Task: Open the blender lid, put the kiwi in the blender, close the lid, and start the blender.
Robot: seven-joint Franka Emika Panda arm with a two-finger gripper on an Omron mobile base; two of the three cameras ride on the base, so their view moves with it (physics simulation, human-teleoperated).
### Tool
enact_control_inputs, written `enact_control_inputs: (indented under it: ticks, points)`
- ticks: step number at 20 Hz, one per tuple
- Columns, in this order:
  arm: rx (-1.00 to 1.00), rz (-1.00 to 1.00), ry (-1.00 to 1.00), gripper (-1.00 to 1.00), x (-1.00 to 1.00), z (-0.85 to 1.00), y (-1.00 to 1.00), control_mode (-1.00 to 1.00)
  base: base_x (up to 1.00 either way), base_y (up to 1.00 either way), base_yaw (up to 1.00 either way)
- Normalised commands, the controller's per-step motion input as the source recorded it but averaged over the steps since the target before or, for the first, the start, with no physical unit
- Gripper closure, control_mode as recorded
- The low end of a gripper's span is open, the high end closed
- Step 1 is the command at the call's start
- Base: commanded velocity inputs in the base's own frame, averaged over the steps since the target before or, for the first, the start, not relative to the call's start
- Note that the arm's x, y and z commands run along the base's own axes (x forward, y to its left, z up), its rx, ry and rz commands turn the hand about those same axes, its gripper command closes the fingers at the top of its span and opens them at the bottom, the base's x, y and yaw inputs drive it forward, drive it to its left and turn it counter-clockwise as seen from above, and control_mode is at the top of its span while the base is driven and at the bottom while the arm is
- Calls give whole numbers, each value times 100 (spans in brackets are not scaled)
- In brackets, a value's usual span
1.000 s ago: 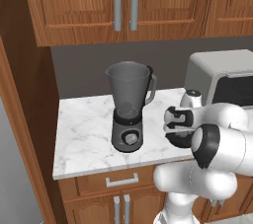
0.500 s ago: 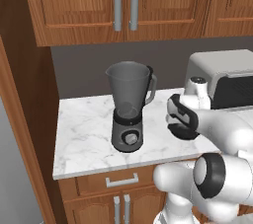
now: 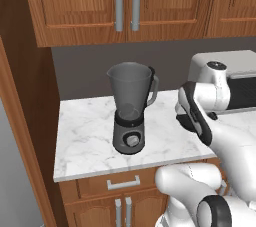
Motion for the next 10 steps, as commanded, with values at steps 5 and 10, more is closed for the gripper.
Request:
enact_control_inputs:
  ticks: [5,10]
  points:
    - [0,0,-6,100,-42,100,6,-100,0,0,0]
    - [0,0,-3,100,-30,100,19,-100,0,0,0]
